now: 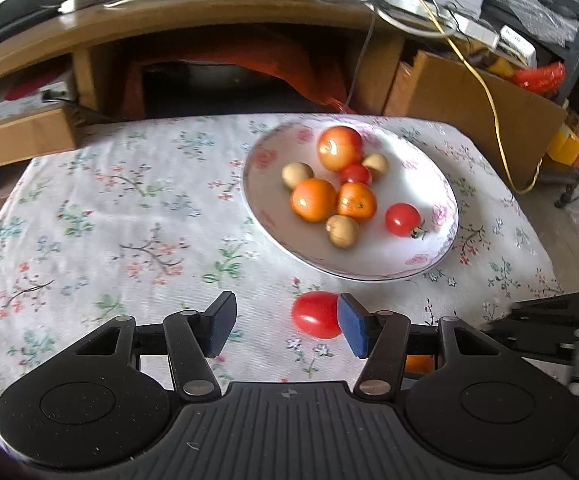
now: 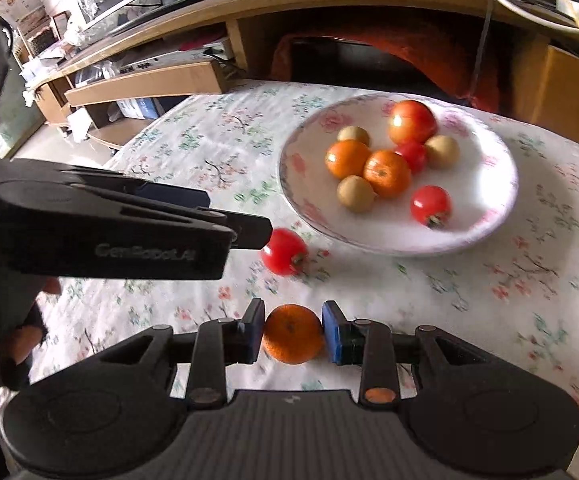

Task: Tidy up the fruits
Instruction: 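Grasp a mandarin with the right tool while the left tool moves to a large red tomato, then grasp the large red tomato with the left tool while the right tool holds the mandarin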

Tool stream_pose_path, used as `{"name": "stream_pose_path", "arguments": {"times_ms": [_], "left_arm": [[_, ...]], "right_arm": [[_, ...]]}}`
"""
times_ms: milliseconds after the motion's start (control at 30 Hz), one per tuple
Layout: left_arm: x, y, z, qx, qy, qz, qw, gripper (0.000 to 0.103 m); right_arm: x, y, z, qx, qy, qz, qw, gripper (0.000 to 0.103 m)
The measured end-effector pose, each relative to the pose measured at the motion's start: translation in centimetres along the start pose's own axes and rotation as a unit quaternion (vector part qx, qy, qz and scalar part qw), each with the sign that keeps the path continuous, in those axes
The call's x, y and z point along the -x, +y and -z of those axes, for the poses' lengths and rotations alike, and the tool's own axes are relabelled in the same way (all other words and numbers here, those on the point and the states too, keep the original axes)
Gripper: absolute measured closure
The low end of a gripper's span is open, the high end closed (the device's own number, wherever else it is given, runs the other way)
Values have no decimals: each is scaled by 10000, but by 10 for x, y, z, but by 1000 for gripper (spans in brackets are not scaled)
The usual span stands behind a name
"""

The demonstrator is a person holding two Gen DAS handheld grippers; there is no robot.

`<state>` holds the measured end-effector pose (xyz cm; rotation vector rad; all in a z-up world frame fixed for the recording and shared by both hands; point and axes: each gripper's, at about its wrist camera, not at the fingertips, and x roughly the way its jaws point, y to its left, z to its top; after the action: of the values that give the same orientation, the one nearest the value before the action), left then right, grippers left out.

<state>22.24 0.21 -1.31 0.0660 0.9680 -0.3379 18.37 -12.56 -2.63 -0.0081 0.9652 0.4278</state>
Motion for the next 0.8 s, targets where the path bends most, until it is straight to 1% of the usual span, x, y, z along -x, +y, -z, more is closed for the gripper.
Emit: {"name": "stream_pose_path", "arguments": {"times_ms": [200, 367, 433, 500, 533, 600, 733, 800], "left_arm": [[-20, -15, -2, -198, 55, 11, 9998, 41], [-31, -22, 1, -257, 94, -52, 9996, 45], [-31, -22, 1, -257, 42, -78, 9996, 46], [-32, -23, 1, -237, -1, -72, 9997, 50], [-32, -24, 2, -261, -29, -90, 9996, 51], [-31, -26, 4, -337, -105, -149, 9993, 56], [-33, -25, 2, -296, -155, -133, 9994, 57], [-31, -25, 3, -327, -190, -107, 9992, 55]], "right_arm": [[24, -11, 15, -130, 69, 147, 9998, 72], [30, -18, 21, -220, 87, 208, 9995, 72], [30, -22, 21, -279, 88, 205, 9994, 72], [30, -25, 21, -318, 78, 205, 9993, 72], [30, -27, 21, -327, 75, 201, 9992, 72], [30, -28, 21, -333, 67, 191, 9992, 72], [29, -28, 22, -294, 75, 210, 9993, 72], [28, -29, 23, -316, 94, 214, 9992, 72]]}}
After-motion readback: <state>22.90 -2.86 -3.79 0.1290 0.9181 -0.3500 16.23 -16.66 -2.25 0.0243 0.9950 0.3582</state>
